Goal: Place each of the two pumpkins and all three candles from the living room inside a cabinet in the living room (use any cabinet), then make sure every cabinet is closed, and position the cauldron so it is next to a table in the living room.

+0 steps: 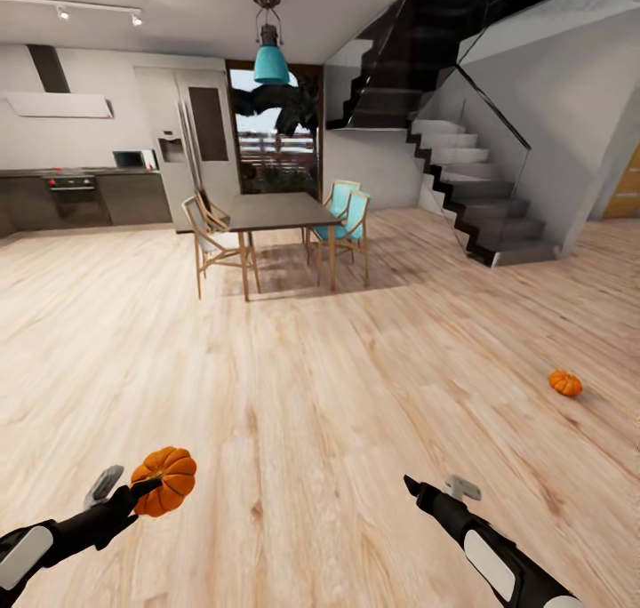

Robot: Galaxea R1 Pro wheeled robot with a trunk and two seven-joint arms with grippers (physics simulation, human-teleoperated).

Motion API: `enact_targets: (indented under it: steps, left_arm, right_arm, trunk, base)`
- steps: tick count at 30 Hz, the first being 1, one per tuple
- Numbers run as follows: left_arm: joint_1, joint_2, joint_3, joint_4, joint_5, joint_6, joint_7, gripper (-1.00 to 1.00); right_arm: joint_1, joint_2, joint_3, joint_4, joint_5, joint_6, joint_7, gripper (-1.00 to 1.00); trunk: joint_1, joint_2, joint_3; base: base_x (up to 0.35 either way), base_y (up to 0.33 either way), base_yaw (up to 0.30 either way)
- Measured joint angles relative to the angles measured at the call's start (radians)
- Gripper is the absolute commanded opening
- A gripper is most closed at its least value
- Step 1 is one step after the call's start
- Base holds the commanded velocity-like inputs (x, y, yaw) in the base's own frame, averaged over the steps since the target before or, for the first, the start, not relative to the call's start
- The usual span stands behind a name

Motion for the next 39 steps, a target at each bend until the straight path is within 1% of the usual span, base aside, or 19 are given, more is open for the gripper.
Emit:
enact_targets:
  steps: [8,17,39]
  left_arm:
    - [0.0,0.001,0.0,0.0,0.0,0.0,0.0,-1.0]
    - [0.0,0.0,0.0,0.0,0.0,0.0,0.0,-1.0]
    - [0.0,-0.001,-0.001,0.0,-0.001,0.0,0.001,-1.0]
  right_arm:
    - [0.0,0.0,0.0,0.0,0.0,0.001,0.0,1.0]
    - [0.0,0.0,0.0,0.0,0.001,-0.001,0.0,1.0]
    - [0.0,0.0,0.0,0.001,-0.001,0.003,-0.001,1.0]
  trunk:
    - [0.0,0.0,0.0]
    - [0.0,0.0,-0.001]
    - [0.0,0.0,-0.03]
  base:
    - [0.342,0.02,-0.253]
    - [0.342,0.078,-0.056]
    - [0.342,0.102,-0.153]
